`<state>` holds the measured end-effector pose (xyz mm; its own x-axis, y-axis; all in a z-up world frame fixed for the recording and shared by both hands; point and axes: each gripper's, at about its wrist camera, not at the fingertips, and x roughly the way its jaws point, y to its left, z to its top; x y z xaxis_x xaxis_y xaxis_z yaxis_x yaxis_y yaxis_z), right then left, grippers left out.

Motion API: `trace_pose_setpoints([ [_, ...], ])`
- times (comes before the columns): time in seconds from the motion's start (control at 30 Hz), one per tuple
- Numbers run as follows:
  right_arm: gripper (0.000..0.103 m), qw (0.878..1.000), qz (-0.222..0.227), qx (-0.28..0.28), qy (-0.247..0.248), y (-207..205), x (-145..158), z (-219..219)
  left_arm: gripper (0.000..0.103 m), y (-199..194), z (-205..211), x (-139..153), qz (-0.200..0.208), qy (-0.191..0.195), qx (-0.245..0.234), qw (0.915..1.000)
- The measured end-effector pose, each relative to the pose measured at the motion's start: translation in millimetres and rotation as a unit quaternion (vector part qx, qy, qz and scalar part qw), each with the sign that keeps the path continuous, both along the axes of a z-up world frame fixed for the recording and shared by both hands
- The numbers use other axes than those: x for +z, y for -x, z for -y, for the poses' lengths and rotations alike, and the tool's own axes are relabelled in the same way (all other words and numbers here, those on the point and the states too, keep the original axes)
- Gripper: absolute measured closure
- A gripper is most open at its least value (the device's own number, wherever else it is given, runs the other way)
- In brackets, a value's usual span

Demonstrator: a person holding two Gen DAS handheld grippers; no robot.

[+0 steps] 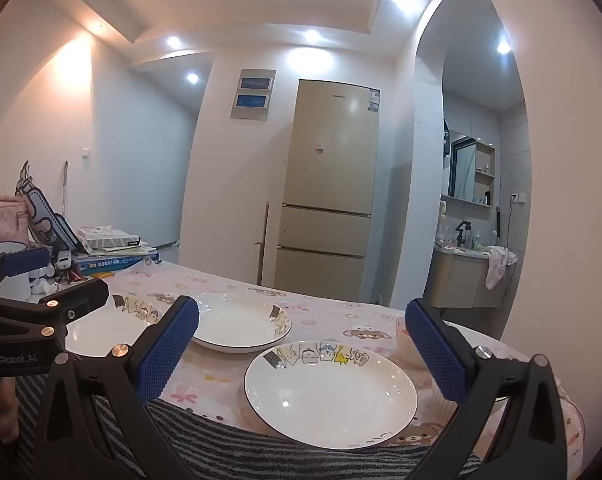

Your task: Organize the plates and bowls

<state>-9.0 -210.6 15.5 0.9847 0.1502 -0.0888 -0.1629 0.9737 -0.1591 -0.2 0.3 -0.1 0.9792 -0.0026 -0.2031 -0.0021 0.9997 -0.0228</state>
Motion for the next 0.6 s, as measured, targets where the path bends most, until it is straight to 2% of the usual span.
trace_pose_setpoints([
  [0.1, 0.0, 1.0, -0.017, -0.001, -0.008, -1.3, 1.1, -0.3, 0.0, -0.2, -0.1, 0.0, -0.003, 0.001, 0.0, 1.0],
  [0.6, 0.0, 1.0, -0.017, -0.003, 0.002, -5.9, -1.5, 0.1, 0.0, -0.2, -0.6, 0.0, 0.0, -0.003, 0.005, 1.0],
])
